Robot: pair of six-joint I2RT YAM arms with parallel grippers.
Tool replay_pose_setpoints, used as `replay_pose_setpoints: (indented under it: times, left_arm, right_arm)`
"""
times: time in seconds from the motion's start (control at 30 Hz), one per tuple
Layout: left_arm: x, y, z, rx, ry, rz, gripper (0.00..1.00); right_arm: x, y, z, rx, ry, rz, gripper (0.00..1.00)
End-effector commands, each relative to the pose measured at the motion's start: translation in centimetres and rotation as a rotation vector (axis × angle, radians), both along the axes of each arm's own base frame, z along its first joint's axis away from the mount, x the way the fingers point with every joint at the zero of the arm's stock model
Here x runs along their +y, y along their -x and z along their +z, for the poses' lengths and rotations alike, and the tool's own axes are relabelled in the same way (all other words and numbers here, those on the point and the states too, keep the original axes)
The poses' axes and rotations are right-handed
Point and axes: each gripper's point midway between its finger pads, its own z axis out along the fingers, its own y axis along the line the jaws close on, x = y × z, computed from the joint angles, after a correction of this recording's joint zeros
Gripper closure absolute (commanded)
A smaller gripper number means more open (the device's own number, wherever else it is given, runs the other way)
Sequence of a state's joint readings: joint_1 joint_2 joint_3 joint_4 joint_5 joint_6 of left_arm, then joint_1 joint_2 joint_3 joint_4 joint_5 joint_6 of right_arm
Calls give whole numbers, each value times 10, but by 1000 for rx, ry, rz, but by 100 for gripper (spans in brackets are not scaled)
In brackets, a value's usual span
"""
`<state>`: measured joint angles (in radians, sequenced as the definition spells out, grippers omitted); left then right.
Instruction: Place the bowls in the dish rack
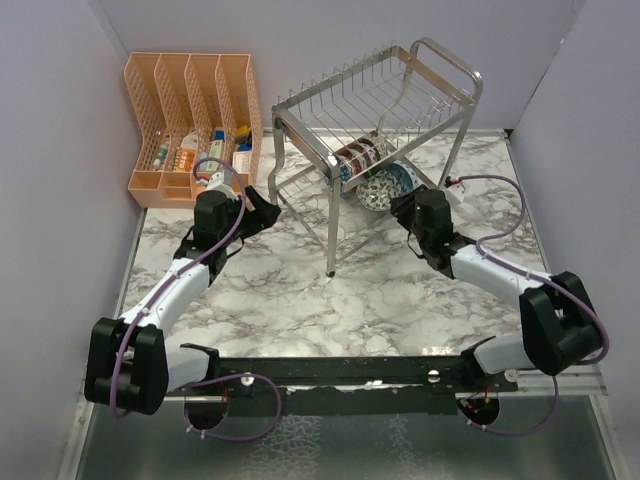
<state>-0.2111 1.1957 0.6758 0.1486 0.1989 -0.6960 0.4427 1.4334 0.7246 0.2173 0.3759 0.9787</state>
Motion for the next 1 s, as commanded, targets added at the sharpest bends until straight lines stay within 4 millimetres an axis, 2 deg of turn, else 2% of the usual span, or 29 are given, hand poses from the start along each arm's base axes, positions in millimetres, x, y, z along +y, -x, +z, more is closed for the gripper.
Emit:
replay_pose_setpoints:
  times: [0.0,0.07,0.3,0.63,0.97]
  left_arm:
    - [-1,-3,1,-23,-4,-9,24]
    - [-1,-3,1,-21,-2,-11,24]
    - [0,-1,4,-28,-6,-8,24]
    - [0,0,6,-28,-5,-10,24]
    - [0,-1,4,-23,-6,-10,24]
  right_arm:
    - [-4,-4,46,-105,-41,-19,63]
    - [-6,-7,47,-115,-20,-23,63]
    - [-5,-27,25,-64,18,-68,62]
    - [-15,-51,13,-28,87,-154,61]
    - [-18,-54,-12,33,118,-174,60]
